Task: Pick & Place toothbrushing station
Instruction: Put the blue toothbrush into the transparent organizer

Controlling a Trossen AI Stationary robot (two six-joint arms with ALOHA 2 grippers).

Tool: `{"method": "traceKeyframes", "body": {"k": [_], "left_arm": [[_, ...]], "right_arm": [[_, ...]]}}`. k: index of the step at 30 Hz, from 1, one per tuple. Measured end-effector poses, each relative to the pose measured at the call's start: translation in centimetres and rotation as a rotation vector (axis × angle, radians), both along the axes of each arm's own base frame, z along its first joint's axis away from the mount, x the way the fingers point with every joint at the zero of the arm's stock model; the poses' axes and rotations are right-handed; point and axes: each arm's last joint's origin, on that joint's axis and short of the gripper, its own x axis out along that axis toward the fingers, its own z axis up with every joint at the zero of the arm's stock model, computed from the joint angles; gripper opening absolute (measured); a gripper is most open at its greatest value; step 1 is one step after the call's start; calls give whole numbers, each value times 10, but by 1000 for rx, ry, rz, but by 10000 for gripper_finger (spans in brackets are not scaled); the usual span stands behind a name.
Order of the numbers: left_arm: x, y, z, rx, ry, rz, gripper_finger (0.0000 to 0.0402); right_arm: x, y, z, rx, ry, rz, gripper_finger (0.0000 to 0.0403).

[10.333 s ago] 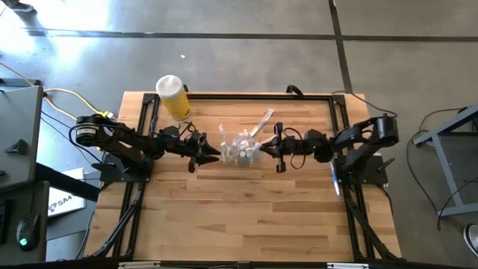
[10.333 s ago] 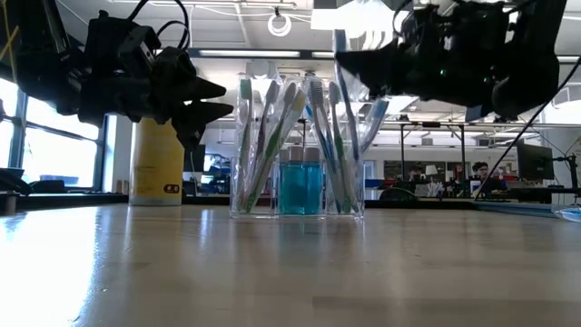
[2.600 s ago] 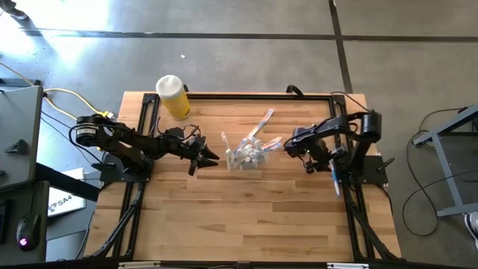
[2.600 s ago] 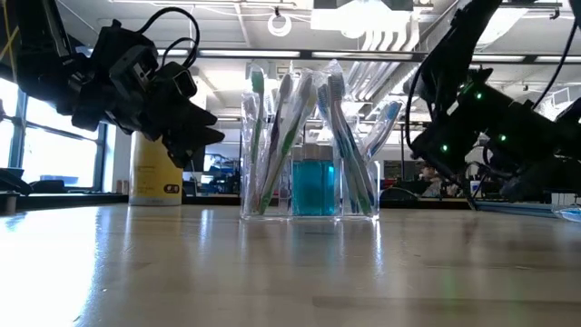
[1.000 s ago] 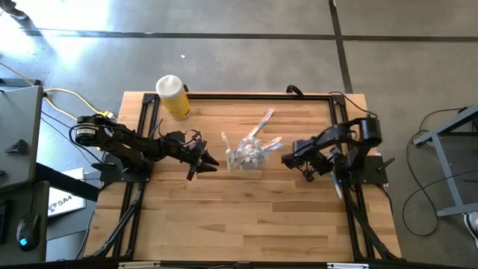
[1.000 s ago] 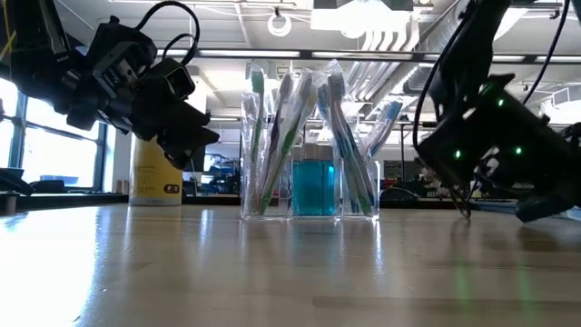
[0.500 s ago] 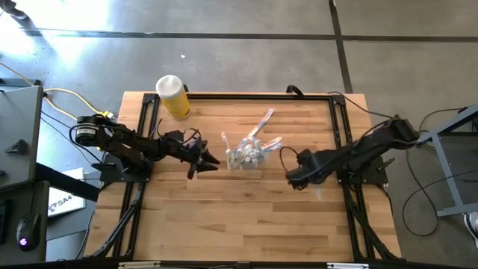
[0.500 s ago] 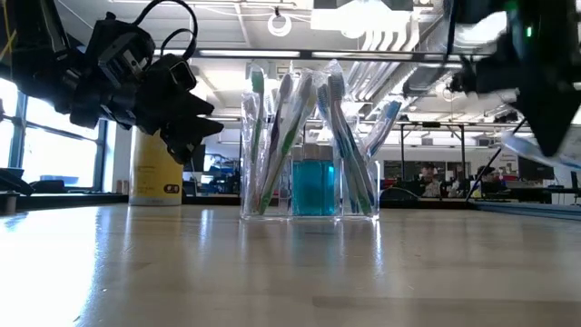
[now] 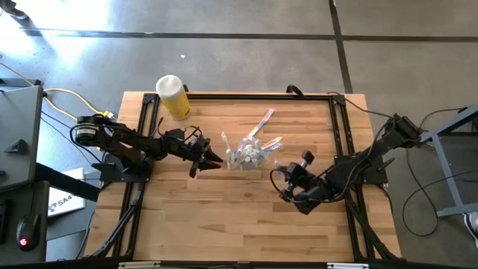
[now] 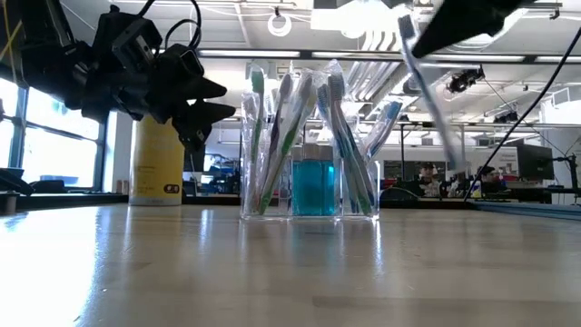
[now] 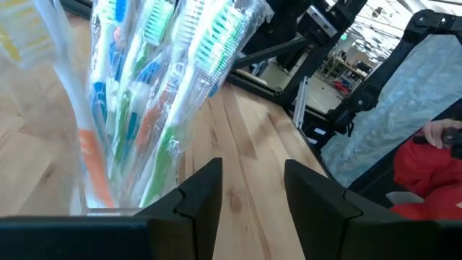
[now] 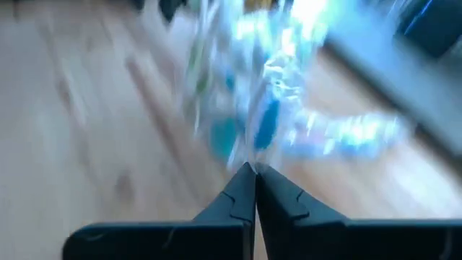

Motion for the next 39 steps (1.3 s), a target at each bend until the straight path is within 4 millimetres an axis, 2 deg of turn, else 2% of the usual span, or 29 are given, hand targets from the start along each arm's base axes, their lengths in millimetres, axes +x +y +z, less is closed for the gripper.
{"method": "traceKeyframes", "body": {"k": [4, 8, 12, 17, 23, 30, 39], "left_arm": [[0, 0, 0, 0, 0, 0, 145], [0, 0, 0, -1, 2, 0, 145], [0, 0, 0, -1, 3, 0, 145], [0, 0, 0, -1, 2, 0, 145], [0, 0, 0, 0, 3, 1, 145], [0, 0, 0, 0, 3, 1, 145], [0, 0, -1, -1, 10, 1, 145]], "right_arm": [[0, 0, -8, -241, -94, -44, 2], [-2, -5, -21, -336, -133, -108, 2], [1, -11, -26, -337, -152, -142, 2], [8, -9, -18, -392, -174, -146, 2], [17, -8, -11, -378, -183, -109, 2], [29, -21, -8, -319, -193, -93, 2], [37, -50, -30, -275, -279, -6, 2]]}}
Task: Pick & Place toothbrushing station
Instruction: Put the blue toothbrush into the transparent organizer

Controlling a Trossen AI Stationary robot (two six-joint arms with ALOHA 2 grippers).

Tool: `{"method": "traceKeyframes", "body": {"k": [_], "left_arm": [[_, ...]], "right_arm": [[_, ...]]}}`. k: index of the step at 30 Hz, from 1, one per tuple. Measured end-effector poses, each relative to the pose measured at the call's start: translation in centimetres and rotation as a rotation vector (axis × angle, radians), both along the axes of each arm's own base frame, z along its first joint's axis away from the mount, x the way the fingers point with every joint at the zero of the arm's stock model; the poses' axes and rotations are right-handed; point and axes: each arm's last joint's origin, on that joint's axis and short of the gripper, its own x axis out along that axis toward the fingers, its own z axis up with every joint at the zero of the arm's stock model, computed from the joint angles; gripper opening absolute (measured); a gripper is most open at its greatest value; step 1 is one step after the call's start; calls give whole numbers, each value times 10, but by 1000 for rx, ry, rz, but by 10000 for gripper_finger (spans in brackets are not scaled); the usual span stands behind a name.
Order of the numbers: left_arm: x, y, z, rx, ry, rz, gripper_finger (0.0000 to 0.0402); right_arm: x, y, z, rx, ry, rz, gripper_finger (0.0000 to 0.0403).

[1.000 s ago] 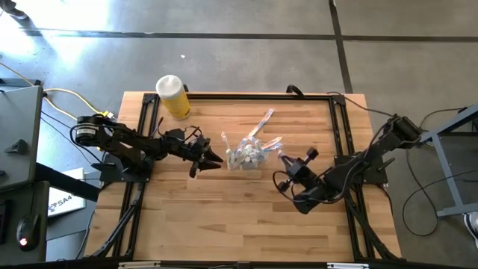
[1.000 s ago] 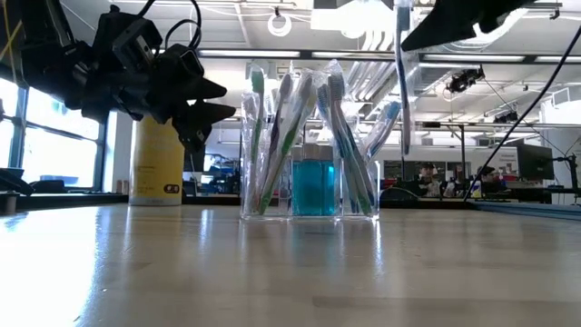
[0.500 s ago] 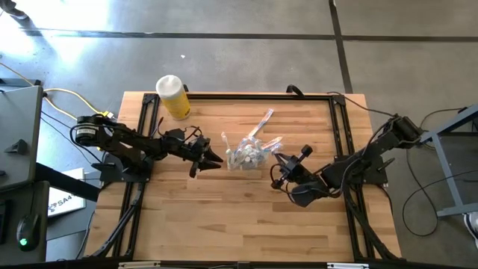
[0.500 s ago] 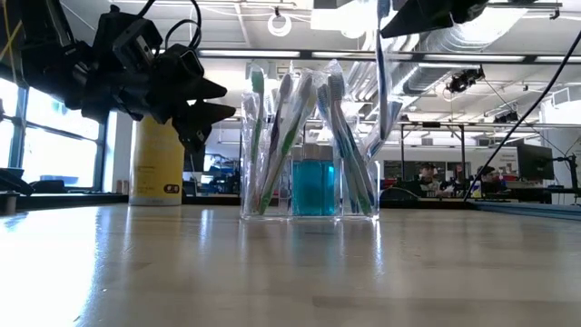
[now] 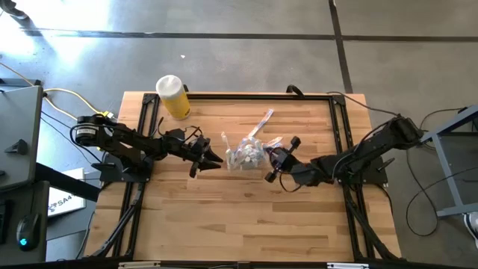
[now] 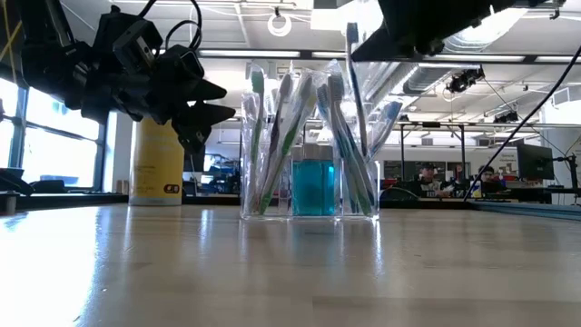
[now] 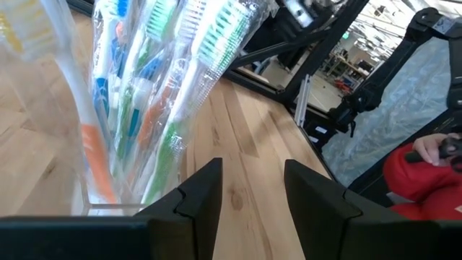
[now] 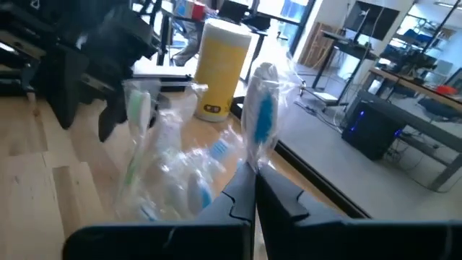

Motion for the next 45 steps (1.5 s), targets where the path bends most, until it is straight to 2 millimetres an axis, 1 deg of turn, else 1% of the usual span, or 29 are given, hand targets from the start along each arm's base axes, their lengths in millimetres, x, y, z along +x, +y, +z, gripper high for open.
{"method": "traceKeyframes", "body": {"k": [3, 7, 16, 21, 27, 31, 35, 38, 41, 45], "left_arm": [[0, 0, -1, -1, 9, 0, 145], [0, 0, -2, 1, 22, 0, 145], [0, 1, -2, 23, 14, 9, 145], [0, 1, -2, 24, 13, 16, 145], [0, 1, -2, 24, 13, 36, 145], [0, 2, -1, 0, 14, 53, 145], [1, 3, -1, -20, 19, 97, 145], [1, 4, -1, -20, 18, 129, 145], [1, 4, -1, -19, 17, 146, 145], [1, 5, -1, -17, 16, 171, 145]], "right_arm": [[-3, -10, -13, 20, -1, -7, 2], [-7, -18, -24, 68, -31, -10, 2], [-21, -29, -52, 163, -28, -30, 2], [-23, -32, -63, 214, -13, -14, 2], [-18, -32, -68, 246, 18, 85, 2], [-15, -34, -71, 272, 21, 110, 2], [-15, -33, -71, 238, 51, 127, 2], [-17, -30, -68, 204, 67, 148, 4], [-18, -28, -66, 173, 79, 168, 17], [-19, -25, -65, 142, 98, 186, 57]]}}
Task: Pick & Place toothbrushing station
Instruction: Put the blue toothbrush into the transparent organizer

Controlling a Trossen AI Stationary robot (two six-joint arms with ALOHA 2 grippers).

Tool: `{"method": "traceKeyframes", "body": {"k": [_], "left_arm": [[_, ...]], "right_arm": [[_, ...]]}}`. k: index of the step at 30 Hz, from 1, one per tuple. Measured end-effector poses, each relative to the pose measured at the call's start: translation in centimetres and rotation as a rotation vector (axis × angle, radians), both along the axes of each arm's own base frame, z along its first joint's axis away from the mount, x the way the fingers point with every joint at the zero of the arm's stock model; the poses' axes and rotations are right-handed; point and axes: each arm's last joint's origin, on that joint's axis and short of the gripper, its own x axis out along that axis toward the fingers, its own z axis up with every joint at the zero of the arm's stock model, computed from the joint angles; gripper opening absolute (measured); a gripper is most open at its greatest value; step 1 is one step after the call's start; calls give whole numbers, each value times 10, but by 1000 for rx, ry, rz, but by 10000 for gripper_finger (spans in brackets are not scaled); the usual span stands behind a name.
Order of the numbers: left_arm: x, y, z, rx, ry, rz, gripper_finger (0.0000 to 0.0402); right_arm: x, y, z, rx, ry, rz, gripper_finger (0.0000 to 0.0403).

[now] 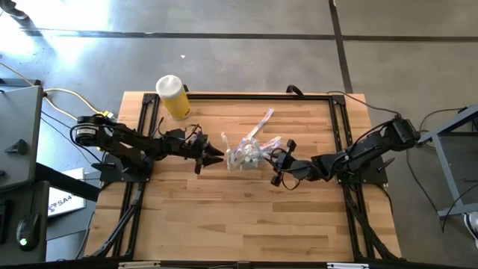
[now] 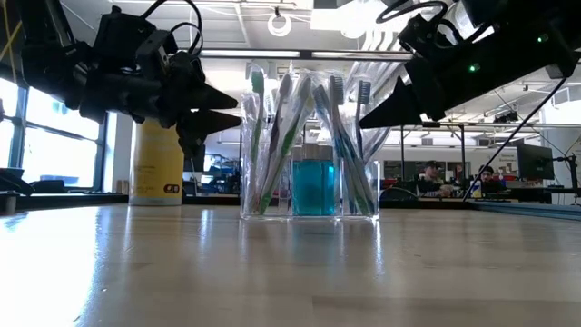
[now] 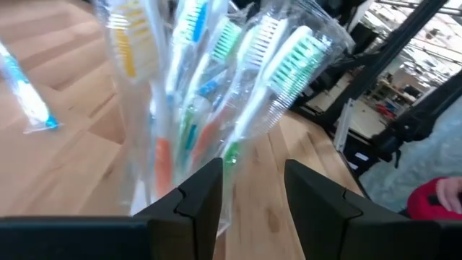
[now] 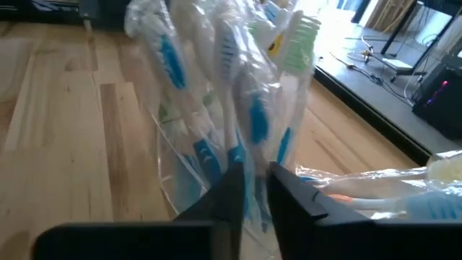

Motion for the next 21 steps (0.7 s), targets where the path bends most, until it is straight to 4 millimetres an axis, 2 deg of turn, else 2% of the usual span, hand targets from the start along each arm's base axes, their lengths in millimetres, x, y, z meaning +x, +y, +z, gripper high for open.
{"method": "traceKeyframes", "body": {"k": [6, 10, 14, 18, 21], "left_arm": [[0, 1, -1, -4, 12, 30, 145], [0, 1, -1, -18, 12, 30, 145], [5, 2, 5, -16, -13, 39, 145], [22, 4, 35, 47, -74, 9, 145], [42, 8, 67, 139, 16, -4, 145]], "right_arm": [[-2, 11, 2, -68, 19, 65, 141], [-8, 22, 13, -136, -9, 89, 185], [-21, 31, 31, -213, -46, 38, 210], [-43, 46, 51, -271, -81, 14, 217], [-65, 58, 63, -282, -103, 14, 215]]}}
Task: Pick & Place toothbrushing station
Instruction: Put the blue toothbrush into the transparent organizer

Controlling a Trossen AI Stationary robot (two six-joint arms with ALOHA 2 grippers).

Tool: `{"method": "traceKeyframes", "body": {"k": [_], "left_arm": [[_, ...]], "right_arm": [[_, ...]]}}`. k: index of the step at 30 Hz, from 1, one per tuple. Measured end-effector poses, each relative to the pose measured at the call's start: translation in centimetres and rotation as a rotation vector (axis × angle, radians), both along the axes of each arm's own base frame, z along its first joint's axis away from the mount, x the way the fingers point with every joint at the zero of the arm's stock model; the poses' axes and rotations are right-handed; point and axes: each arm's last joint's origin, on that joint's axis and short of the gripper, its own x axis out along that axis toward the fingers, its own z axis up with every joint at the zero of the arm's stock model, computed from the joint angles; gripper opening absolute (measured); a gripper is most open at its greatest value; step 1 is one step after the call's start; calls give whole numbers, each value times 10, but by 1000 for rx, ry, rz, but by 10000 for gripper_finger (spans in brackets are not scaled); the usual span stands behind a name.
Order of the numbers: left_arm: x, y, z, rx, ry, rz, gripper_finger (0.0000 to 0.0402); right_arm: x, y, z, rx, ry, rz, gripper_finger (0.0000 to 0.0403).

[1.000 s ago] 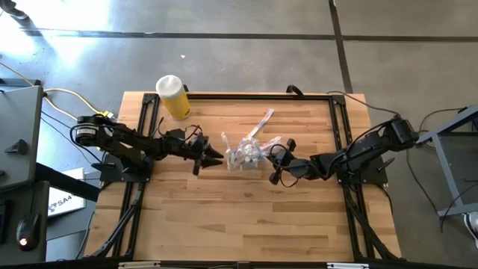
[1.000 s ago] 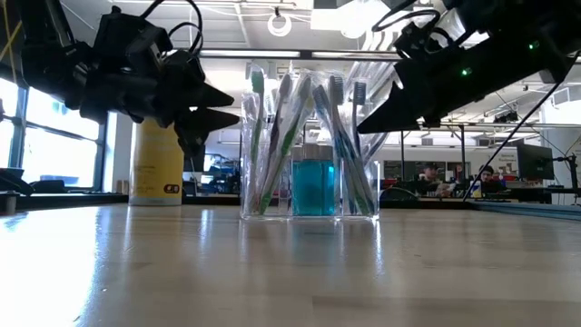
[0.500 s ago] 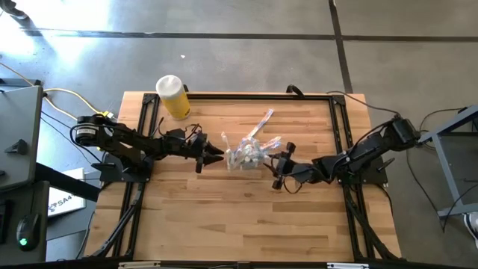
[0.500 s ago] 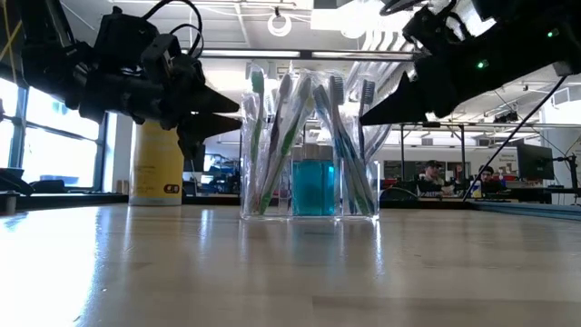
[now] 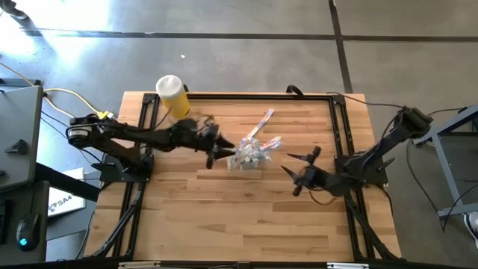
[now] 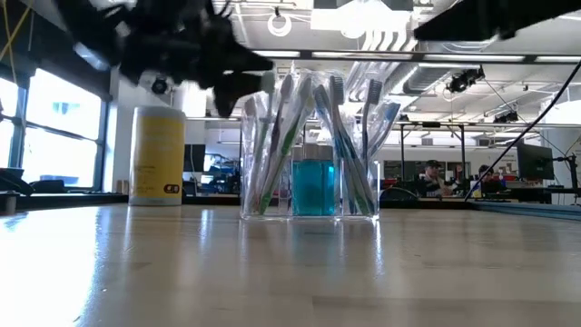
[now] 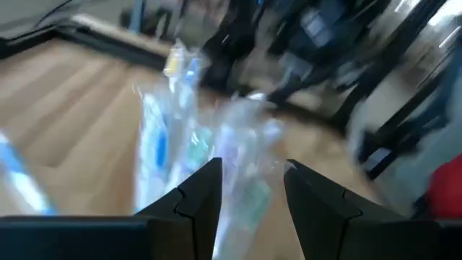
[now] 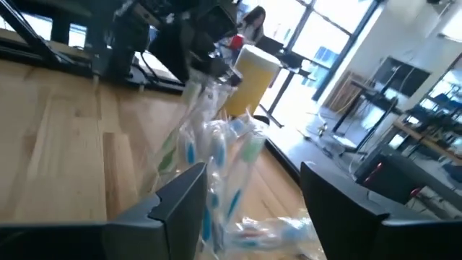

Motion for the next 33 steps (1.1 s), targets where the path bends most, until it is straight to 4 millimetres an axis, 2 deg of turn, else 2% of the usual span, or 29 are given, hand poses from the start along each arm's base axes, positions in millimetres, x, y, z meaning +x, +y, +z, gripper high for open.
{"method": "traceKeyframes", "body": {"k": [4, 8, 14, 17, 20, 23, 28, 33], "left_arm": [[23, 10, 60, 225, 226, 163, 145], [40, 21, 126, 430, 334, 381, 145], [54, 34, 215, 499, 207, 453, 145], [65, 53, 239, 437, 211, 427, 145], [85, 78, 236, 382, 301, 405, 145], [114, 105, 216, 338, 374, 375, 145], [162, 144, 155, 147, 452, 248, 145], [193, 163, 93, 108, 545, 213, 145]], "right_arm": [[-29, 12, 10, 32, -35, 32, 214], [-49, 20, 12, 66, -57, 69, 213], [-61, 26, 11, 53, -73, 67, 213], [-63, 27, 11, 44, -78, 56, 213], [-64, 28, 11, 47, -80, 64, 213], [-65, 29, 10, 62, -86, 68, 213], [-66, 28, 8, 80, -87, 71, 213], [-67, 27, 3, 89, -80, 65, 213]]}}
